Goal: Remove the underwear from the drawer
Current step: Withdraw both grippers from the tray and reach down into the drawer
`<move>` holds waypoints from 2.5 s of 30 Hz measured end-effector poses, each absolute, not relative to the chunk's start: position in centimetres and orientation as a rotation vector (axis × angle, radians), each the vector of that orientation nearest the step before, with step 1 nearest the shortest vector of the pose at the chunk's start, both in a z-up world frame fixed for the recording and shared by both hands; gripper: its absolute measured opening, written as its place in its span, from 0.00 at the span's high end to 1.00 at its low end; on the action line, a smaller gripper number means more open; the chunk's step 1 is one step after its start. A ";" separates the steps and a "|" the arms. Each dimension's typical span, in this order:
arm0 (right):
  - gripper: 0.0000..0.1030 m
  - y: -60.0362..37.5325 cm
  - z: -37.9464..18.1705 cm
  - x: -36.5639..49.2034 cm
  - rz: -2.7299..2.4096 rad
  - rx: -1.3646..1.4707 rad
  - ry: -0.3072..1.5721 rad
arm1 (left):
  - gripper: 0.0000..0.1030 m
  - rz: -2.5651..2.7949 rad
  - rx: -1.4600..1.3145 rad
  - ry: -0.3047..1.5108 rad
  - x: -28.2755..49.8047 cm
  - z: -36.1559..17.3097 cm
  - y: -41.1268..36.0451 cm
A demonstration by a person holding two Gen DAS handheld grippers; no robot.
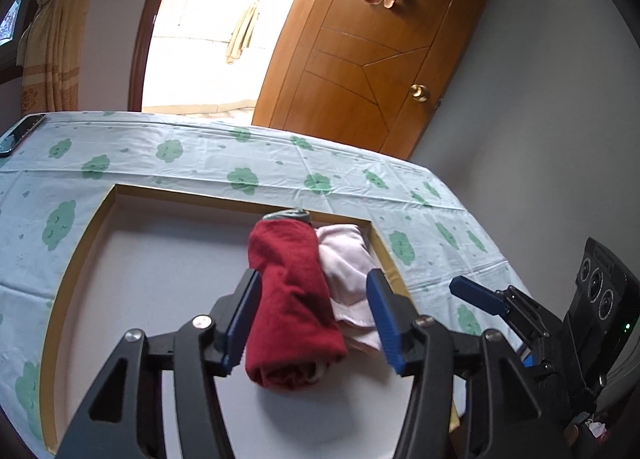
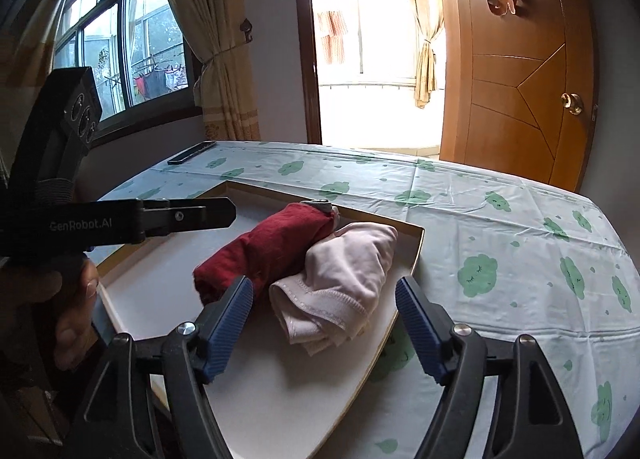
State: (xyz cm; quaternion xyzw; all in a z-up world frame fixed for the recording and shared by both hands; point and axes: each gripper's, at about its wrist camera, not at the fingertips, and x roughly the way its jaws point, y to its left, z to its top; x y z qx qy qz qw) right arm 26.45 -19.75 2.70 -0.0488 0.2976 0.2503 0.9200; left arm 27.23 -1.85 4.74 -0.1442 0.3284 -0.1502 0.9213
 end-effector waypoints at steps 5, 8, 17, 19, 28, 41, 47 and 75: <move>0.25 -21.0 2.8 23.0 0.555 -0.062 0.614 | 0.47 -0.344 -0.289 0.654 24.2 4.4 -1.7; 0.24 -21.7 2.7 20.7 0.581 -0.039 0.609 | 0.47 -0.374 -0.292 0.642 22.0 4.1 -1.6; 0.20 -22.3 1.9 13.1 0.661 0.012 0.577 | 0.45 -0.405 -0.262 0.598 14.7 2.3 -1.5; 0.19 -22.2 1.5 11.6 0.663 0.012 0.566 | 0.45 -0.410 -0.257 0.595 13.2 1.6 -1.4; 0.19 -21.5 -1.1 7.5 0.676 0.020 0.582 | 0.41 -0.380 -0.256 0.609 9.2 -1.3 0.2; 0.19 -21.7 -2.2 3.5 0.693 -0.023 0.636 | 0.34 -0.274 -0.219 0.651 4.9 -5.2 2.6; 0.19 -20.9 -3.8 3.4 0.689 -0.096 0.676 | 0.34 -0.257 -0.229 0.687 4.6 -6.5 3.3; 0.19 -18.3 -11.6 12.0 0.684 -0.234 1.134 | 0.30 -0.239 -0.145 0.798 4.5 -9.7 1.7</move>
